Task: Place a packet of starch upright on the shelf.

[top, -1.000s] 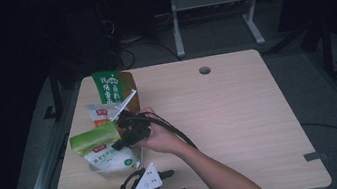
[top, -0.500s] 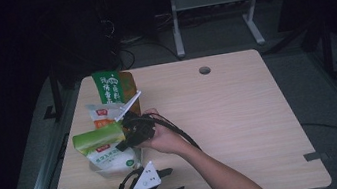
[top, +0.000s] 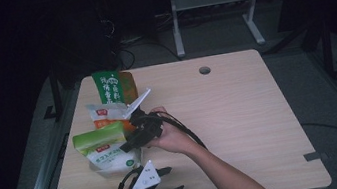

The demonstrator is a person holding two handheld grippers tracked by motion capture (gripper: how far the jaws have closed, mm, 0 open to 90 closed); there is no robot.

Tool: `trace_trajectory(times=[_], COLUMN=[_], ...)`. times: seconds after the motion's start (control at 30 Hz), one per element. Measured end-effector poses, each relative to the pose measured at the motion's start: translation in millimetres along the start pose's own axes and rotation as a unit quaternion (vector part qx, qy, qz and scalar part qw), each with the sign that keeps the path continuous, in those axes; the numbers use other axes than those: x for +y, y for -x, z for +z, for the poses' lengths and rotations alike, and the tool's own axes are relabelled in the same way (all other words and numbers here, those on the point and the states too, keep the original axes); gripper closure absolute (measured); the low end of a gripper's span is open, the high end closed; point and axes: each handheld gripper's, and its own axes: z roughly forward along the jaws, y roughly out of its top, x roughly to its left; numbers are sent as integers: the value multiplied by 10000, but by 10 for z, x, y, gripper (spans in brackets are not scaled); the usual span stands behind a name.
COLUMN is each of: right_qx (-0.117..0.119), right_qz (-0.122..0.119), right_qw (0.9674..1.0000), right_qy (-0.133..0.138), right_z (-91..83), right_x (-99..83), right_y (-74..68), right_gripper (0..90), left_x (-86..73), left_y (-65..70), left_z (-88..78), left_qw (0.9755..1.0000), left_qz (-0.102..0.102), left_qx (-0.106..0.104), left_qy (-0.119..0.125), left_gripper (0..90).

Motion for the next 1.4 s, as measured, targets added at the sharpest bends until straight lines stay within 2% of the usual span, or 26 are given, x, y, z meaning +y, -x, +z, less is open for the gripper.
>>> trace_trajectory(times=[0.23,0.27,0.6,0.67,1.1,1.4], right_qx=[-95,-146,-323,-362,-685,-878], right_qz=[120,129,429,481,666,824], right_qw=[9998,9997,9984,9980,9953,9924], right_qy=[119,123,183,211,182,264], right_z=[-212,-287,-576,-629,-910,-1111], right_x=[-105,-154,-391,-429,-652,-818], right_y=[10,32,158,175,245,291], right_gripper=[587,561,471,466,440,422], left_x=[14,16,19,16,13,13], left_y=[-35,-47,-80,-84,-114,-139], left_z=[-16,-21,-2,3,-33,-30], left_qw=[9999,9999,10000,9999,9999,9999], left_qz=[-96,-111,-70,-131,-108,-138], left_qx=[27,44,40,17,69,97], left_qy=[77,84,6,45,9,22], left_gripper=[314,307,293,285,278,276])
